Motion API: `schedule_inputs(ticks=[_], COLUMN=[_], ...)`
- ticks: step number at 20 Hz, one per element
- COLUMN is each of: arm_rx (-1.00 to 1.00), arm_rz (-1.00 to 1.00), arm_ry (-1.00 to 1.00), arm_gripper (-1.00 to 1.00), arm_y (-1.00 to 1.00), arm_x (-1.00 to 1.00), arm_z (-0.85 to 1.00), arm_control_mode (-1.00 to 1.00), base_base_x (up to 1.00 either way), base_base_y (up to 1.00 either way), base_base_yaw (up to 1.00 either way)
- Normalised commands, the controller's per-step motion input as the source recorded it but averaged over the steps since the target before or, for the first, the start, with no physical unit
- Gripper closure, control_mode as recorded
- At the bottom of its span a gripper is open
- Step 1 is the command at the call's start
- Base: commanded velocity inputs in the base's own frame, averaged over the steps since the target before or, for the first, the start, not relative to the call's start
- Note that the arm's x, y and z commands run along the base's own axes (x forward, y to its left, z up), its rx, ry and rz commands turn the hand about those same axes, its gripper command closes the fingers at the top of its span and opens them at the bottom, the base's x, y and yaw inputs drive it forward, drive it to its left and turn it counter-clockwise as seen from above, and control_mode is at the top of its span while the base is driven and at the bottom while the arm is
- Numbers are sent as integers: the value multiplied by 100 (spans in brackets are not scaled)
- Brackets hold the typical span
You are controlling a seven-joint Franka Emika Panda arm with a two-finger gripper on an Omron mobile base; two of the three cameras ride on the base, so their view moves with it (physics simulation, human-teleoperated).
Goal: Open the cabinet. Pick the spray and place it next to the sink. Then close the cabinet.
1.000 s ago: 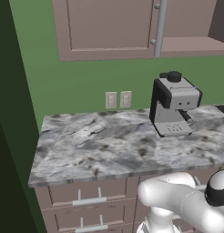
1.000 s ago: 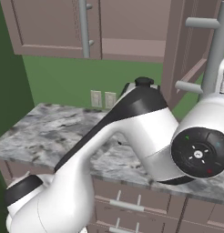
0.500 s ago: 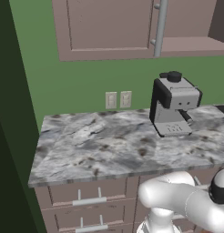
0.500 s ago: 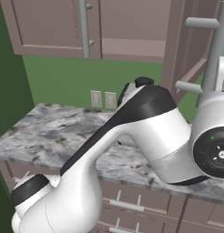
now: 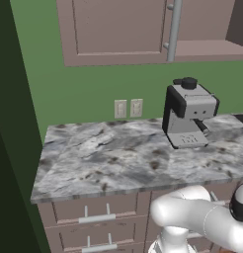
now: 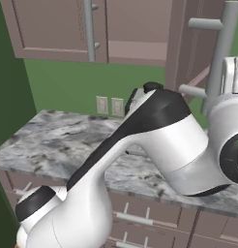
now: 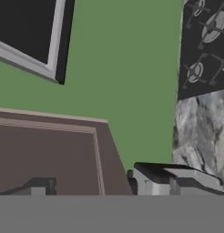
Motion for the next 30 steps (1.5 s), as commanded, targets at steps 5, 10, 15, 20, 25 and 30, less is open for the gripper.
schedule_inputs(ticks=[5,10,15,20,25,30], arm_rx=[0,-1,0,0,1,5], arm_rz=[5,1,0,0,0,3], arm_ry=[0,0,3,7,6,9], arm_gripper=[-100,-100,-100,-100,-100,-100], arm_y=[40,45,47,55,50,44], arm_x=[6,21,29,40,57,69], arm_z=[-5,-6,-6,-6,-1,-2], arm_control_mode=[-100,-100,-100,-100,-100,-100], base_base_x=[0,0,0,0,0,0], base_base_y=[0,0,0,0,0,0], base_base_yaw=[0,0,0,0,0,0])
